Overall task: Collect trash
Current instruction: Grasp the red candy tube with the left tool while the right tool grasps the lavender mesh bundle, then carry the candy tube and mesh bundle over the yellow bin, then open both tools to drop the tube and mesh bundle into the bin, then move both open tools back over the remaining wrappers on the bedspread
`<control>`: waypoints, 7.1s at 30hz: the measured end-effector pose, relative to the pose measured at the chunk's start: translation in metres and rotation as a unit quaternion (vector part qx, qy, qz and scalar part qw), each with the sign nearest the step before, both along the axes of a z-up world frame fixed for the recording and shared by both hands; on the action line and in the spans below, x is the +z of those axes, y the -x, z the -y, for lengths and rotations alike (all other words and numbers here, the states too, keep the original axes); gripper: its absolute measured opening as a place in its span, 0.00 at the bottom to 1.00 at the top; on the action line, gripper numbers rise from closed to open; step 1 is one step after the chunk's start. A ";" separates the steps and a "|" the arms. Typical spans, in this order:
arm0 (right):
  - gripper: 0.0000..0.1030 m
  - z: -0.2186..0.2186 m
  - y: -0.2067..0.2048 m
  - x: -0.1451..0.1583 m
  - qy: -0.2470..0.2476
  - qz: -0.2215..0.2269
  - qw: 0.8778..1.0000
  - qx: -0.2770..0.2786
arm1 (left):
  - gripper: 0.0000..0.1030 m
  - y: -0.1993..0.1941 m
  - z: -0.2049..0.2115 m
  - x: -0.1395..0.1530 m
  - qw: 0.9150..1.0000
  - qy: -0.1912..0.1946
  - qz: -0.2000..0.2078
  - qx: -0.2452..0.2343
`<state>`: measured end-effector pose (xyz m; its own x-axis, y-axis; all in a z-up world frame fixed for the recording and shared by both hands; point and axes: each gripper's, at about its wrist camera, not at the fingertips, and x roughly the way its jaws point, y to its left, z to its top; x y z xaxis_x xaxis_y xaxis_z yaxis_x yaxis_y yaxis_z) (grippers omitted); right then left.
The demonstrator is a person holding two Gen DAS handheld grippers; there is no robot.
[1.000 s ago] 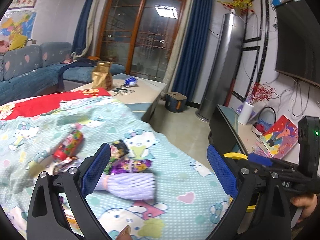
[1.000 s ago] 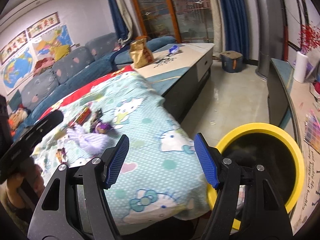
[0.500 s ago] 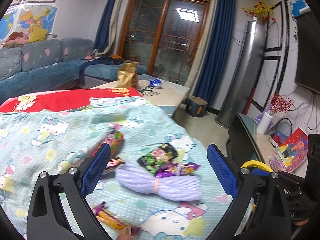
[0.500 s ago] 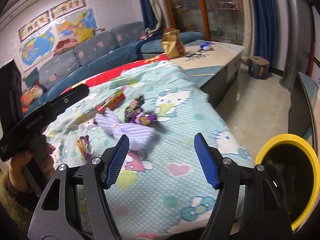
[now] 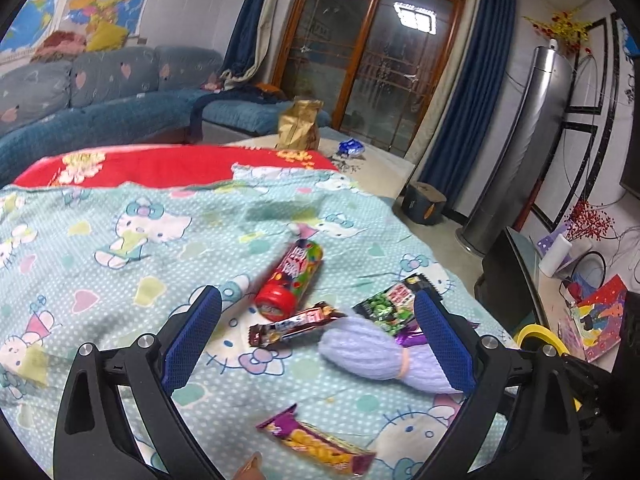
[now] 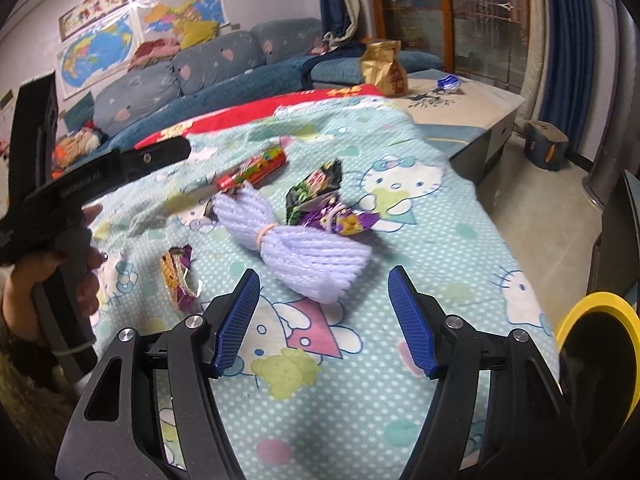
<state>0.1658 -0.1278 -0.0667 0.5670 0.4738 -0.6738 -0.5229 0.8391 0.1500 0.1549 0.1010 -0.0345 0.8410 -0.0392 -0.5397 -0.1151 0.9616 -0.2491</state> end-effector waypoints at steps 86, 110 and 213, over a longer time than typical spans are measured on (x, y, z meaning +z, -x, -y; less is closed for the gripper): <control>0.10 0.127 0.009 0.041 -0.048 0.019 0.995 -0.091 | 0.27 -0.023 0.138 0.038 0.978 0.003 -0.008 -0.209; 0.10 0.182 0.013 0.039 -0.041 0.024 0.985 -0.164 | 0.27 -0.005 0.187 0.039 0.963 -0.005 0.000 -0.269; 0.62 0.271 0.025 0.017 -0.057 0.004 0.953 -0.298 | 0.93 0.000 0.261 0.010 0.966 -0.053 0.017 -0.252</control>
